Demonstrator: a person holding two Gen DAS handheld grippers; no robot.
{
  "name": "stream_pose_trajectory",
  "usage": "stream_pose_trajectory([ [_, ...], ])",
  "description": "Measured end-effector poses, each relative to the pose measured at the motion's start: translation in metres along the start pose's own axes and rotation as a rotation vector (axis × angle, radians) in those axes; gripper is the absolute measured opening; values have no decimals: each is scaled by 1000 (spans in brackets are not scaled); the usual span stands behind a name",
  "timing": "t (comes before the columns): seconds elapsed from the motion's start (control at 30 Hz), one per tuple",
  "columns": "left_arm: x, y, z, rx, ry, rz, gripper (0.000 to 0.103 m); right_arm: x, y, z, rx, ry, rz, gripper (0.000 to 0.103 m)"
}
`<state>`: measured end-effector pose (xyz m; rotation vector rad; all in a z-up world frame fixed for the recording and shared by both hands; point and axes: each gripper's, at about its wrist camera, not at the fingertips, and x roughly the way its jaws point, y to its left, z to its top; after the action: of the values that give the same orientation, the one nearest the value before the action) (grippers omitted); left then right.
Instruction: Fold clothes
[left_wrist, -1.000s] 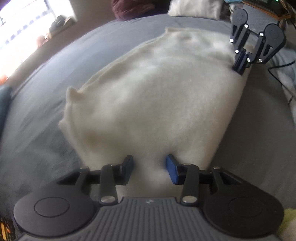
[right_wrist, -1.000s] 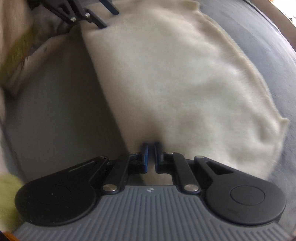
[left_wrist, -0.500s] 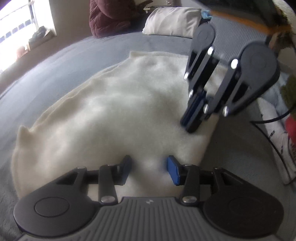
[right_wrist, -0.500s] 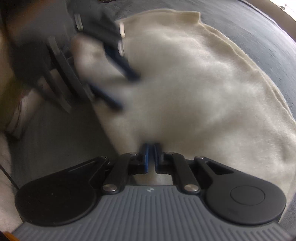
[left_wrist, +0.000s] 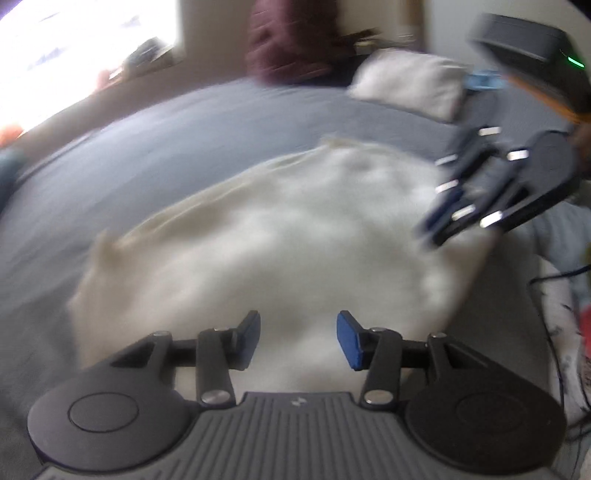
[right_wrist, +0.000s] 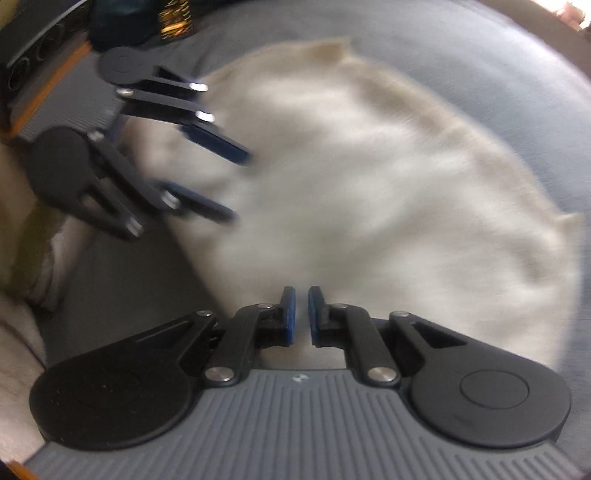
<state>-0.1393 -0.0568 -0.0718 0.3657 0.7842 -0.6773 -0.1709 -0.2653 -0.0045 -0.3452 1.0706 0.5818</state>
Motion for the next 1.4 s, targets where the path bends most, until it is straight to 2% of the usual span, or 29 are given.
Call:
stream_pose_trajectory([
  [0.03,8,11,-4,-46,48,49,48,-1,-9,-4,17,15,-33,7],
  [0.1,22,37,-13,-183,94,89,52,5,-30,-16,92,60,-96,7],
  [0.13,23,50,-14,-279,76,53,52,14,-41,-26,159,49,-84,7],
  [0.2,19,60,-7,-364,72,42,45,19,-51,-27,249,29,-56,7],
  [0.23,14,59,-4,-344,42,64,45,18,-53,-23,267,38,-53,7],
  [0.3,8,60,2,-309,-4,119,50,2,-53,-13,226,14,-79,8],
  [0.37,8,65,2,-333,30,208,50,-14,-66,-17,250,-27,-139,8],
  [0.4,13,70,0,-356,66,259,51,-11,-74,-21,274,-17,-180,8],
  [0.47,24,79,-4,-405,71,272,51,-3,-90,-30,321,12,-267,8],
  [0.53,22,73,5,-389,66,299,49,21,-98,-41,276,51,-296,7],
  [0.6,8,69,12,-354,12,301,49,19,-96,-31,238,77,-308,7],
  [0.67,9,70,24,-321,-28,277,49,-8,-97,-20,247,14,-313,8],
  [0.77,28,72,41,-272,-10,307,49,-22,-111,-4,308,-76,-313,8],
  [0.9,67,78,40,-227,68,454,48,22,-145,-19,431,-34,-297,8],
  [0.93,63,78,44,-236,49,446,47,27,-152,-22,449,-44,-280,8],
  [1.0,58,80,53,-263,9,415,48,13,-160,-13,498,-60,-262,8],
  [1.03,57,82,58,-280,-5,397,49,4,-164,-7,521,-94,-251,8],
  [1.07,59,84,63,-285,-1,393,50,-6,-168,-2,544,-133,-238,8],
  [1.17,83,100,71,-308,58,422,51,-8,-186,11,590,-168,-244,9],
  [1.2,91,107,69,-335,74,441,56,2,-192,11,614,-150,-252,9],
  [1.27,96,120,63,-407,67,419,66,25,-204,9,664,-107,-269,8],
  [1.33,90,127,60,-460,46,390,66,34,-211,3,707,-129,-251,8],
  [1.4,80,131,60,-490,28,365,61,30,-215,2,732,-148,-234,8],
])
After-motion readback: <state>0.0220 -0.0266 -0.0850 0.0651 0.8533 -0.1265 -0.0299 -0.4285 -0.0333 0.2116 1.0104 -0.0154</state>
